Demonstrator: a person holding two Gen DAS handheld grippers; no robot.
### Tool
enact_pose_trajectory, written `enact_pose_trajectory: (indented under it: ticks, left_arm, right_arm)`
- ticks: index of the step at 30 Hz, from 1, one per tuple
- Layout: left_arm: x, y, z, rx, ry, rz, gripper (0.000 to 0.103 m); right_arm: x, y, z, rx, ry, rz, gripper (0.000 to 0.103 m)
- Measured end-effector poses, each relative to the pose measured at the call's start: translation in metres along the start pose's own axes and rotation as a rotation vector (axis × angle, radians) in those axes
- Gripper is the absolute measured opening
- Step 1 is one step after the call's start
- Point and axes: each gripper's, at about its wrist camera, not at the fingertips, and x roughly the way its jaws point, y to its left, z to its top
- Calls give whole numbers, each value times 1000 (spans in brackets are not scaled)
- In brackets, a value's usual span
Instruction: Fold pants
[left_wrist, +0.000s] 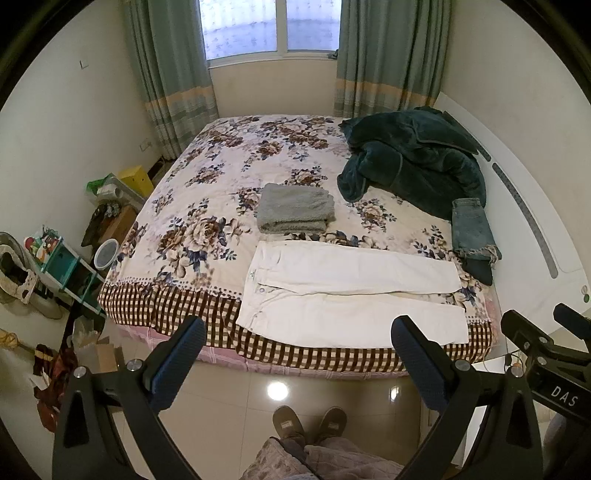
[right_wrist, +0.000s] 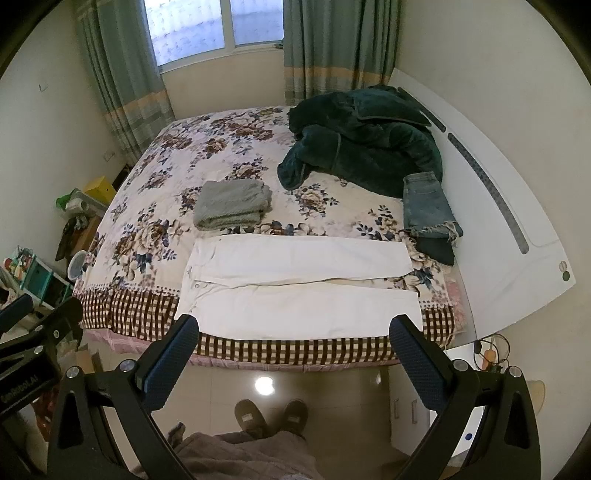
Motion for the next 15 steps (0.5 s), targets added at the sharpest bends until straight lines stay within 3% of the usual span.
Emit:
enact_pose_trajectory:
  ticks: [15]
  left_arm:
    - [28,-7,-4,-51,-5,29,103]
  right_arm:
    - [33,-11,11,-14,25,11,103]
